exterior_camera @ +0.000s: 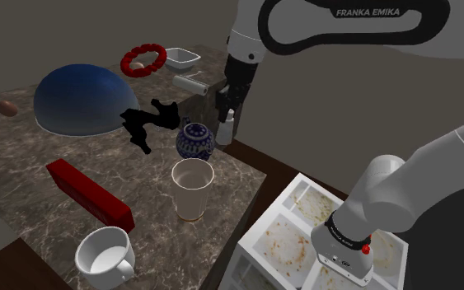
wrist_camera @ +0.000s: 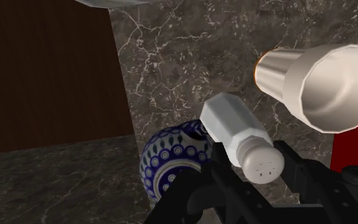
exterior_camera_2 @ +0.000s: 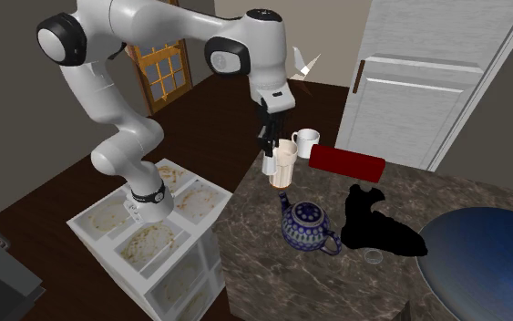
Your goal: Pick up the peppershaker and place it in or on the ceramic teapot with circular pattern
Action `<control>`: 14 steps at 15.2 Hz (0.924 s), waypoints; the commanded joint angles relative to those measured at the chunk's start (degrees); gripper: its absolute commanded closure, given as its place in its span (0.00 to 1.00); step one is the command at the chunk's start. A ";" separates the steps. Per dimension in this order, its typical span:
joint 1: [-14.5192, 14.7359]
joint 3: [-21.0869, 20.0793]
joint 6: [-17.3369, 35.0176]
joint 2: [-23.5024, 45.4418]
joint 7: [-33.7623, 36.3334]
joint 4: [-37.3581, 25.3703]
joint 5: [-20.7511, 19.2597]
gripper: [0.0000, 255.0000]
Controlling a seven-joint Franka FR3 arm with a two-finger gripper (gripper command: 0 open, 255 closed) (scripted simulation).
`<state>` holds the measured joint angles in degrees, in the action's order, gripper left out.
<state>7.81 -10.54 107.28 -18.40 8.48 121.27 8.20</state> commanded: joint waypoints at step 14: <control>-2.19 1.96 -9.66 16.92 -2.09 -26.11 -3.15 1.00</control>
<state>5.98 -8.95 98.47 -3.68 6.98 98.14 5.39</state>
